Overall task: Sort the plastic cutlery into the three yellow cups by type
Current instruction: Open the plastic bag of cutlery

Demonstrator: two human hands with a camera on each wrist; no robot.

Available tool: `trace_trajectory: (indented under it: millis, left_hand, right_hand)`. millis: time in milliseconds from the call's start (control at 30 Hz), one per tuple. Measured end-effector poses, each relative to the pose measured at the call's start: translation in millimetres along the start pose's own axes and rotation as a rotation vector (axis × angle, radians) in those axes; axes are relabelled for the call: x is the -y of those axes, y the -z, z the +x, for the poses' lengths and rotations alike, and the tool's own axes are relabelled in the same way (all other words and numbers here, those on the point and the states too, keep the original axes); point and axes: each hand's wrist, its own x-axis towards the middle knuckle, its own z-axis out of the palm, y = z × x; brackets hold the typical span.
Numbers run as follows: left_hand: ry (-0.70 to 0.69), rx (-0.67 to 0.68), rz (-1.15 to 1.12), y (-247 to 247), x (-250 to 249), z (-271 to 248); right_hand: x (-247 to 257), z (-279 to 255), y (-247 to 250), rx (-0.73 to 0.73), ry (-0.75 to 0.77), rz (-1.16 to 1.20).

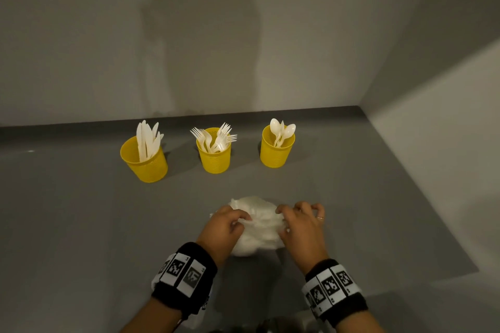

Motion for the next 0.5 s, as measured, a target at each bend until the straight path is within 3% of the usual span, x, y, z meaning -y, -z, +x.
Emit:
trace_trajectory:
  millis: [100,200,367,500]
  left_hand:
    - [0.097,-0.172,-0.028,22,18,1]
    - [0.125,-0.175,0.01,40,29,-1]
    - [0.123,-0.159,-0.09,25,32,0]
    - [0.108,-0.142,-0.187,11,23,-2]
  right_hand:
    - [-39,-2,7,0.044,-0.135,0.026]
    - [-59,-4,13,0.157,-0.238,0.231]
    - [1,12,-6,0.271,-0.025,0.715]
    - [40,17,-27,0.425,-0.057,0.787]
